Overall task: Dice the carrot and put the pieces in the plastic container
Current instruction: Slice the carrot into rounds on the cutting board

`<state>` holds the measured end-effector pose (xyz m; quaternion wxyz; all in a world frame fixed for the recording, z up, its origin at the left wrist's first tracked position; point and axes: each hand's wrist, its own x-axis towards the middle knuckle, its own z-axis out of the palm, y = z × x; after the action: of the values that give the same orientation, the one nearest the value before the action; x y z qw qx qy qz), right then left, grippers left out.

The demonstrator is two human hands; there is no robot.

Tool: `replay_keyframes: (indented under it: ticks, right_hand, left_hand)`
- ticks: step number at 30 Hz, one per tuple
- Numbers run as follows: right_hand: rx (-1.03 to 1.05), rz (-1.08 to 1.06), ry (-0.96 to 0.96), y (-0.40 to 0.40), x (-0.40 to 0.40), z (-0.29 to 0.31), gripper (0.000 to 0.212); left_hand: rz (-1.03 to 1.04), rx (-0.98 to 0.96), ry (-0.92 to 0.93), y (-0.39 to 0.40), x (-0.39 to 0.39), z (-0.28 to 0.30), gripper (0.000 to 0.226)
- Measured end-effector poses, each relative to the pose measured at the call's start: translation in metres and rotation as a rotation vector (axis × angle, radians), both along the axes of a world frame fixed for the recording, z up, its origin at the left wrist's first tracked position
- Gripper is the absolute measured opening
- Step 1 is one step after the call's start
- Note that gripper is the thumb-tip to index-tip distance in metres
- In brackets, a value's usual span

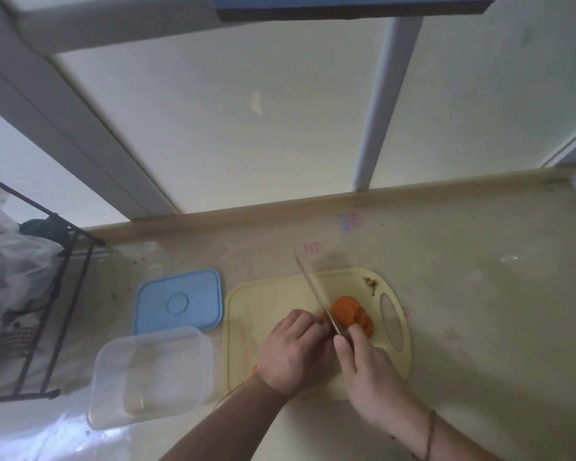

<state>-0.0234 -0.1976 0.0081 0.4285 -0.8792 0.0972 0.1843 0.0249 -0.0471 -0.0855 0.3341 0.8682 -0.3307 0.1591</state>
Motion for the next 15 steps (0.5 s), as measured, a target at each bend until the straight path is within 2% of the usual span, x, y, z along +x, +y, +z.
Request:
replay_keyframes:
  ticks: [3, 7, 11, 15]
  right_hand:
    - [0.002, -0.028, 0.027, -0.004, -0.020, 0.001, 0.018]
    - [-0.042, -0.056, 0.074, -0.014, -0.047, 0.001, 0.025]
    - [-0.042, 0.001, 0.101, -0.011, -0.042, -0.002, 0.019]
    - [0.009, 0.004, 0.048, -0.007, -0.022, -0.017, 0.023]
  left_hand:
    - [-0.001, 0.019, 0.009, 0.002, 0.001, -0.001, 0.019]
    - [0.005, 0.019, 0.019, 0.000, -0.001, -0.001, 0.017]
    - [0.011, 0.016, 0.008, 0.000, 0.000, 0.001, 0.013]
    - [0.008, 0.018, -0.015, 0.000, -0.002, 0.000, 0.011]
